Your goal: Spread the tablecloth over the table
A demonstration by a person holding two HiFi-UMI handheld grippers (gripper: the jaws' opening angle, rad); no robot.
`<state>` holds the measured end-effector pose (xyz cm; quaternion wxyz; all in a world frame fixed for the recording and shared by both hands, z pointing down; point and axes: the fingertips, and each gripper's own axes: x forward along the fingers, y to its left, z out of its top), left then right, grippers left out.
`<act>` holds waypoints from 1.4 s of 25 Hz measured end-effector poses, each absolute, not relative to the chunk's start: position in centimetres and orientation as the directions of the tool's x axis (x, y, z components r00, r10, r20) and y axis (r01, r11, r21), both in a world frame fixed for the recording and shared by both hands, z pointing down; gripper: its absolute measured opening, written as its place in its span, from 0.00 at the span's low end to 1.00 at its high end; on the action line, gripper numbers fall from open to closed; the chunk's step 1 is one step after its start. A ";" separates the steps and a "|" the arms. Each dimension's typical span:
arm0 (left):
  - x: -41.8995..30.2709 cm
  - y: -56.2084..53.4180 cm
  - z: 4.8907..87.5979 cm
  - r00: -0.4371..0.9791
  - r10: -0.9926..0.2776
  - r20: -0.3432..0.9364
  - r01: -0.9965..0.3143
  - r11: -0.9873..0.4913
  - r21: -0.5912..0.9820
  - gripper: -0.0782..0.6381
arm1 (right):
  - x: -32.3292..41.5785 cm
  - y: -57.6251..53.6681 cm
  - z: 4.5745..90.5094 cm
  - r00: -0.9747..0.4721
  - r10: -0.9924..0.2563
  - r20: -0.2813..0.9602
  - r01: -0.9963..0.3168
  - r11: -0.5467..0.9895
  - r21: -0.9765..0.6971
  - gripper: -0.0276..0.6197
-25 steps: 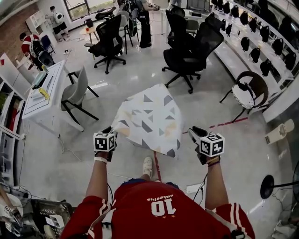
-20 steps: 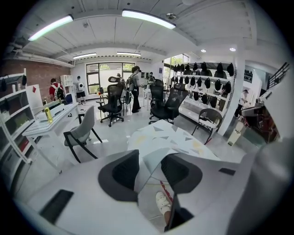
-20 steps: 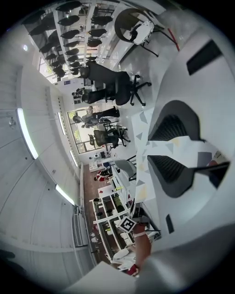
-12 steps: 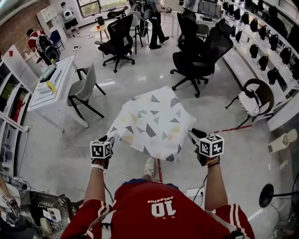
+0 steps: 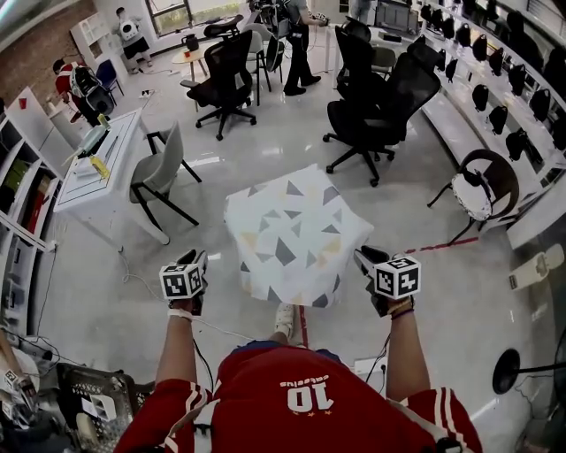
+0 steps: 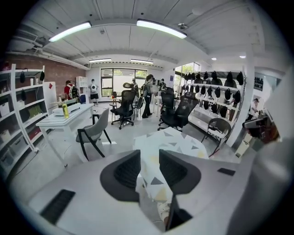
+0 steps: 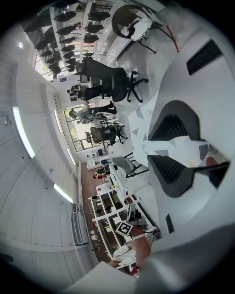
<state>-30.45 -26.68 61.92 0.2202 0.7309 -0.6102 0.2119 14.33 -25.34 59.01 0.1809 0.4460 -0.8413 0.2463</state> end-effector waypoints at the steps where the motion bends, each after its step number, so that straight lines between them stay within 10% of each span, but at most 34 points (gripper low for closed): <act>1: -29.7 -26.9 61.8 0.180 -0.800 0.572 -0.983 -0.169 0.072 0.29 | 14.5 -25.2 59.1 -0.533 -0.661 0.528 -0.842 0.477 -0.253 0.21; 17: -18.9 -31.0 50.5 0.355 -0.876 0.327 -0.934 -0.342 0.099 0.29 | 18.7 -24.3 56.5 -0.449 -0.754 0.479 -0.893 0.389 -0.225 0.21; 35: -12.3 -27.9 41.5 0.486 -0.865 0.129 -0.874 -0.477 0.090 0.27 | 16.0 -23.5 44.4 -0.389 -0.908 0.155 -0.921 0.376 -0.106 0.19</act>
